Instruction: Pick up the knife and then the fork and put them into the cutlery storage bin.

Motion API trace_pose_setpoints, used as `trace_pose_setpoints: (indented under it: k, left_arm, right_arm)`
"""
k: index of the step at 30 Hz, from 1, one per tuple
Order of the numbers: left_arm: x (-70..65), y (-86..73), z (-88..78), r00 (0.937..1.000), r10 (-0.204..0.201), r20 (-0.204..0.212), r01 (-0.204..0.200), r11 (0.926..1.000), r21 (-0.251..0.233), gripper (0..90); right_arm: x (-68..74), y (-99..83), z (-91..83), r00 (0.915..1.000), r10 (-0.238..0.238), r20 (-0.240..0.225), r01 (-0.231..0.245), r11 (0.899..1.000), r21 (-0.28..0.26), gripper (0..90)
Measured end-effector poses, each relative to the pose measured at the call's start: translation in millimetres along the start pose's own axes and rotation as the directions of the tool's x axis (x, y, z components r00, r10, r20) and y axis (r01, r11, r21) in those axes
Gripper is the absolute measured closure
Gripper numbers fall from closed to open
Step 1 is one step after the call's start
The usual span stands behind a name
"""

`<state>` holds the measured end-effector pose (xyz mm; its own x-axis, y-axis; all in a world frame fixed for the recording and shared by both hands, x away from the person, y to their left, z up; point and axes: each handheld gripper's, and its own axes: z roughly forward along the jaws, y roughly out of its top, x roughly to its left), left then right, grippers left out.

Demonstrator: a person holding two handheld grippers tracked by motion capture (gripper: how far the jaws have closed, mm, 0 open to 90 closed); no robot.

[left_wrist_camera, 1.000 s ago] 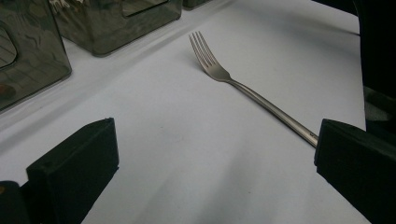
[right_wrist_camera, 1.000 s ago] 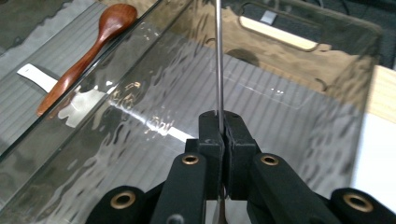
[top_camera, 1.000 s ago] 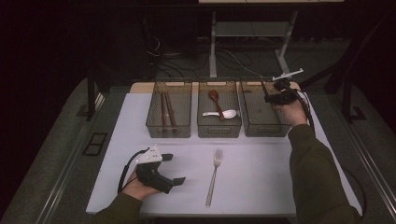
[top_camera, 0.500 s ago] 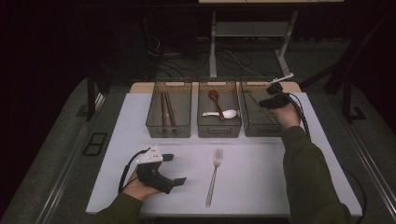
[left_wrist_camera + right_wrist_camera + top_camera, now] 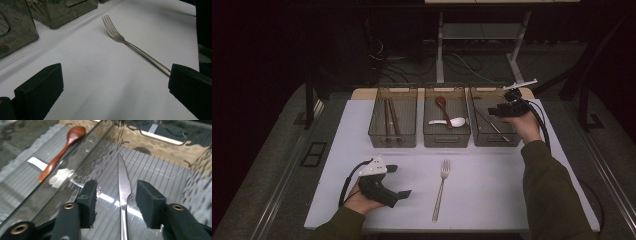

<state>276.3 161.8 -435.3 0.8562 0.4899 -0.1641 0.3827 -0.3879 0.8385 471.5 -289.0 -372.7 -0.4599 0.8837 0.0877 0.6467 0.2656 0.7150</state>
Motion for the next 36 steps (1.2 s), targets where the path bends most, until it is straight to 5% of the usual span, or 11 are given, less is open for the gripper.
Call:
trace_pose_setpoints:
  k: [7,13,22,30,36]
  left_arm:
    - [-0.7,-0.1,1.9,0.9999,0.000,-0.013,0.000,0.9999,0.013,0.0]
    - [-2.0,0.2,3.2,0.9998,0.002,-0.022,-0.001,0.9996,0.029,0.0]
    - [-1.6,1.3,1.7,0.9997,-0.009,-0.024,0.010,0.9995,0.029,6.9]
    - [-4.1,4.8,-1.2,0.9997,-0.008,-0.023,0.008,0.9997,0.024,25.0]
    - [-4.7,7.9,0.1,0.9996,-0.023,-0.013,0.024,0.9993,0.028,47.6]
  right_arm:
    - [9.4,-18.0,-36.6,0.9956,0.018,-0.092,-0.026,0.995,-0.094,36.0]
    - [22.6,-39.3,-53.8,0.9987,-0.024,-0.044,0.019,0.994,-0.109,31.2]
    - [42.1,-79.1,-68.7,0.9966,-0.033,-0.075,0.020,0.985,-0.169,23.6]
    - [63.4,-114.8,-66.9,0.9918,-0.092,-0.089,0.078,0.986,-0.146,19.7]
    - [76.3,-141.8,-66.8,0.9855,-0.118,-0.122,0.101,0.985,-0.140,18.9]
